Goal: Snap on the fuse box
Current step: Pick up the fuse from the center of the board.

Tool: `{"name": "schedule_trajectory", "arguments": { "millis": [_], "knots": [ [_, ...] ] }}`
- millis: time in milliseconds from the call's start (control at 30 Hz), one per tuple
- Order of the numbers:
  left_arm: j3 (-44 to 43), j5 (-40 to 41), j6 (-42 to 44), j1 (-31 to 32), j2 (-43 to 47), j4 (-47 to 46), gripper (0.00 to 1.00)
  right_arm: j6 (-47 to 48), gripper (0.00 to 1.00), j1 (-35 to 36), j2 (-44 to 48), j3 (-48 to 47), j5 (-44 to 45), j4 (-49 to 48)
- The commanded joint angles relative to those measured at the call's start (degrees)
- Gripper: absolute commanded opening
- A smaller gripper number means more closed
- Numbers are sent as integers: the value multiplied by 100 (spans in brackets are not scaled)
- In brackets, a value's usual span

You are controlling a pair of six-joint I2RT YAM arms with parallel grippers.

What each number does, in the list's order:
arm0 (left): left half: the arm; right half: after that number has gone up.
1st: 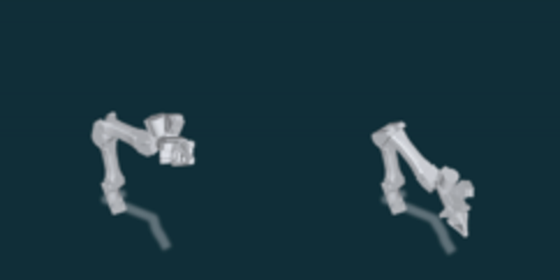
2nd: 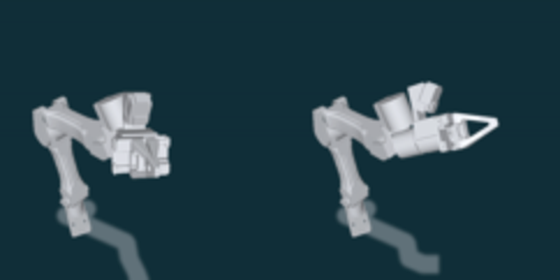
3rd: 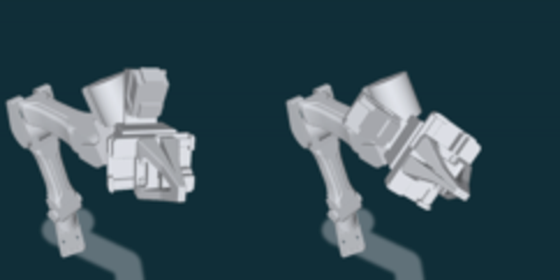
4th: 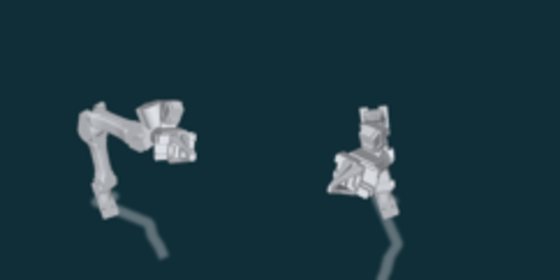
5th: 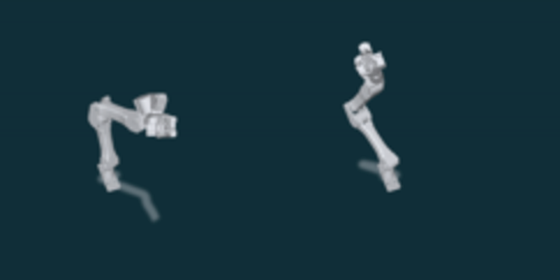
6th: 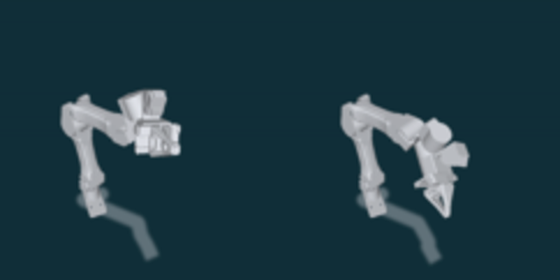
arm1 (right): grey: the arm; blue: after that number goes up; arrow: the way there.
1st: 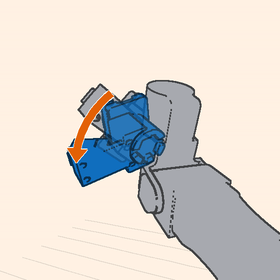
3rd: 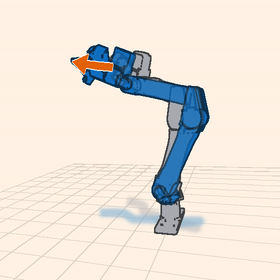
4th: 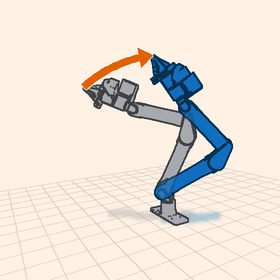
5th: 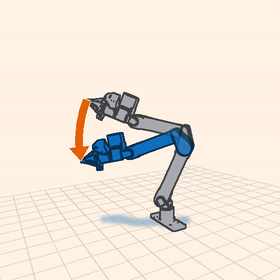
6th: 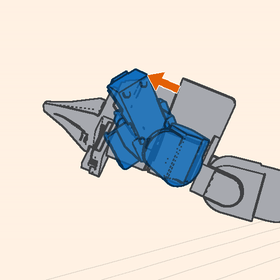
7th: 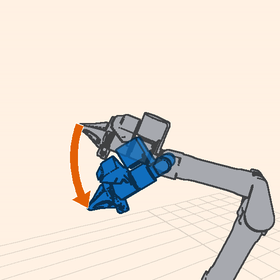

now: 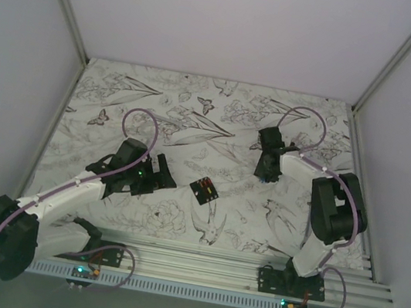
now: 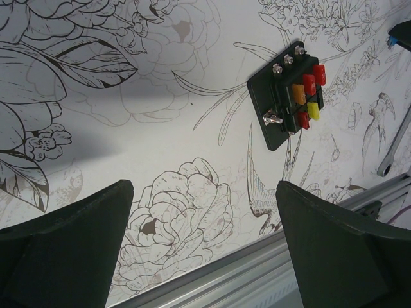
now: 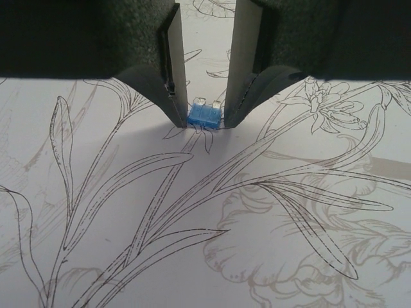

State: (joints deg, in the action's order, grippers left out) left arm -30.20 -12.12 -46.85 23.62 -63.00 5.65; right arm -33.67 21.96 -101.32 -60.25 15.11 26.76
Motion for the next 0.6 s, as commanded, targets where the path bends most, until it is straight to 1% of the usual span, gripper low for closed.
{"name": "schedule_trajectory", "arguments": {
  "millis": [0,133,267,567],
  "knots": [
    [-91,-78,71,-50,-48,84,100,-55,33,97,-281,-119,58,41],
    [-107,-84,71,-50,-72,71,100,-2,31,213,-397,-222,153,76],
    [-109,-111,71,-50,-81,77,99,88,31,322,-549,-382,171,212],
    [-118,-118,53,-50,-119,71,100,431,32,380,-466,-420,121,443]
  ]
}}
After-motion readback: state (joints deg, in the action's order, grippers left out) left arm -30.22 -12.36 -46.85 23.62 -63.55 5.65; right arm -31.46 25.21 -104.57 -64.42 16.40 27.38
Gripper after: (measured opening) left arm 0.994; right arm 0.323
